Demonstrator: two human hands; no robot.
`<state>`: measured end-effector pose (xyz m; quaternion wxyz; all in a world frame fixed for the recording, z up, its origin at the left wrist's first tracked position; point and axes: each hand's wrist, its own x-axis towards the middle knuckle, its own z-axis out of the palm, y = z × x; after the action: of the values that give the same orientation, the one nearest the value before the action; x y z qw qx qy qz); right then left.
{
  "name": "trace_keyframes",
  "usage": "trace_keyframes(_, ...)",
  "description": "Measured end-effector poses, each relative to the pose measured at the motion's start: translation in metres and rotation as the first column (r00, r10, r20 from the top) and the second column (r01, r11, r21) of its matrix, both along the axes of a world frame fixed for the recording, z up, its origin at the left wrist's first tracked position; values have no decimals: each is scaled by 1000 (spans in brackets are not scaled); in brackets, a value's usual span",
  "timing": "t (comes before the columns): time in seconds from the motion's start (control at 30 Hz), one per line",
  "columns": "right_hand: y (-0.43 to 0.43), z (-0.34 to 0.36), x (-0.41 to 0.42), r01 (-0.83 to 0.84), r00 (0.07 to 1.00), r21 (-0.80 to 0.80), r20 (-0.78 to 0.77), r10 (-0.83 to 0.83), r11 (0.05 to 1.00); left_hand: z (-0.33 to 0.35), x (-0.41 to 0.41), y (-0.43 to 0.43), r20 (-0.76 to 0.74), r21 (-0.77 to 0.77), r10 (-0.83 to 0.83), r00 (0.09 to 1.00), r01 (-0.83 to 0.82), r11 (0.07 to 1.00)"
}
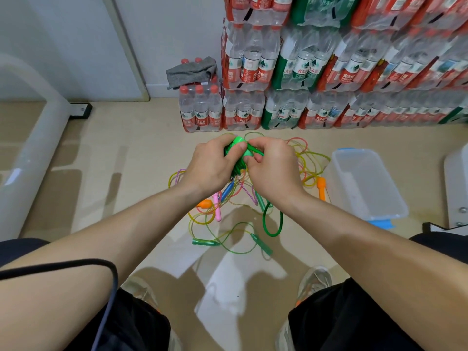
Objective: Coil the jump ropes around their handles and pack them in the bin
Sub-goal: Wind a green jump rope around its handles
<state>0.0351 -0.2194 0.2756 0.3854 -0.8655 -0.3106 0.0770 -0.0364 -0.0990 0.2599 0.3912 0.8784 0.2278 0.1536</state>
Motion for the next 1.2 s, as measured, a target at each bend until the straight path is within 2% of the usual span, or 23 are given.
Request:
trace_keyframes(0.13, 4, -4, -3, -6, 998, 15, 60, 5, 1000, -3, 5, 0, 5, -55, 49, 999, -49, 997)
trace_keyframes(0.27, 7, -7, -11, -23, 994, 16, 110, 21, 1000, -6, 9, -2, 21, -301, 149, 989, -136, 944)
trace_keyframes(0.5, 11, -6, -11, -59, 981, 34, 185, 51, 998, -1, 17, -9, 62, -454, 242, 968, -189, 871)
trace_keyframes(0.7, 6, -5, -13, -148, 966, -106, 197, 167, 983, 5, 16, -11, 118, -638, 302, 946, -161, 753)
trace_keyframes(0.9, 8, -8, -10, -57, 993, 149, 110, 41, 987, 22, 20, -20, 249, -744, 344, 905, -48, 666)
trace_keyframes(1.0, 8, -10, -8, -61, 995, 205, 92, 43, 977, 21, 22, -21, 254, -760, 356, 900, -42, 648)
trace_keyframes(1.13, 9, -10, -5, -85, 987, 235, 155, 49, 968, 18, 25, -20, 244, -784, 397, 885, -61, 618)
trace_keyframes(1.2, 11, -11, -6, -60, 992, 257, 121, 29, 965, 14, 26, -21, 224, -786, 415, 882, -89, 612)
